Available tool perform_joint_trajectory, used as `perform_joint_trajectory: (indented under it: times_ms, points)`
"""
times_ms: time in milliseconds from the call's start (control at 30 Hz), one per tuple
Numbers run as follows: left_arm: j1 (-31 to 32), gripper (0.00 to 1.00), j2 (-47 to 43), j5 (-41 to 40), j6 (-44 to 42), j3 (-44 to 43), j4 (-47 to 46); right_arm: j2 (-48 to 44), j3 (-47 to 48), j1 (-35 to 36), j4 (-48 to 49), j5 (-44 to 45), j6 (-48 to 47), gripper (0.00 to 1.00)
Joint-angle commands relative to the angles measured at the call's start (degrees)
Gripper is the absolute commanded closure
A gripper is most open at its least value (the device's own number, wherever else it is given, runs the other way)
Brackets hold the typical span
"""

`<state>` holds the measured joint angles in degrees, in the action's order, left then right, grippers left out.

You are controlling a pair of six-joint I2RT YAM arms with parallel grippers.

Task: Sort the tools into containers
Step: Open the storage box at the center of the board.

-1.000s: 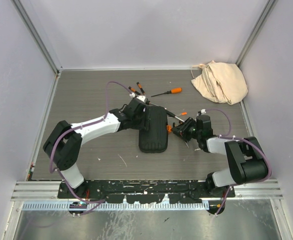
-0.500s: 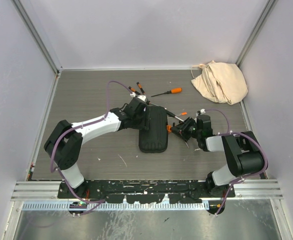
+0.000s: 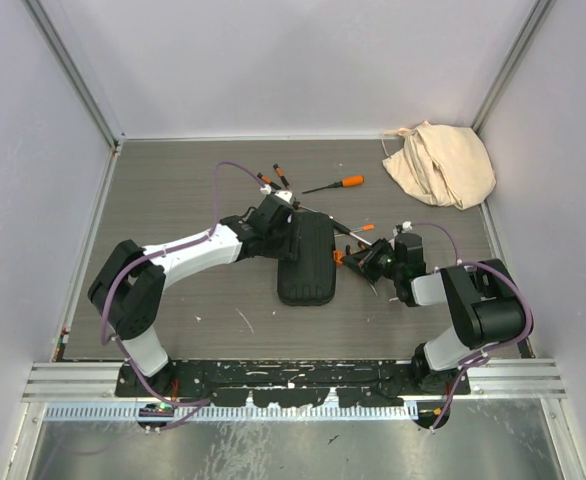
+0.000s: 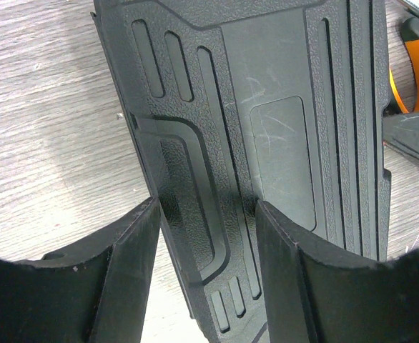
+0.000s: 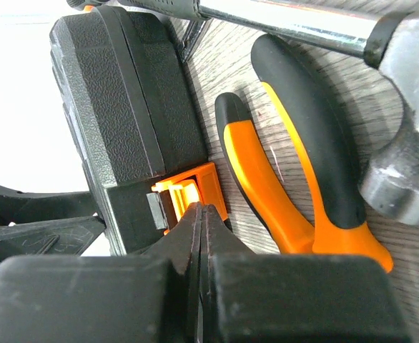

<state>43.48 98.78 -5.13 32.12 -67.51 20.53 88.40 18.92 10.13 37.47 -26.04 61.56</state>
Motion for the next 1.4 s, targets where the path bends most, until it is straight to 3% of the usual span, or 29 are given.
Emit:
perform_joint_trajectory:
  times_ms: [0, 400, 867, 1100, 1367]
  points:
    - [-0.5, 0.45, 3.0, -4.7, -3.0, 1.9, 9.2, -3.4, 0.0, 0.4, 0.6, -0.7, -1.2, 1.00]
    - [-1.4, 0.44, 2.0, -5.5, -3.6, 1.9, 9.9, -11.1, 2.0, 0.4, -7.9, 1.9, -5.1, 1.00]
    - [-2.0, 0.44, 1.0, -5.7, -4.1, 3.0, 9.8, -13.1, 4.3, 0.4, -14.0, 2.8, -7.6, 0.99]
    - [-2.0, 0.44, 1.1, -5.2, -4.2, 3.0, 9.7, -9.9, 3.8, 0.4, -10.1, 1.0, -6.3, 0.60]
    - [-2.0, 0.44, 1.3, -4.8, -4.1, 2.9, 9.4, -5.3, 3.9, 0.4, -5.2, -0.6, -4.2, 0.55]
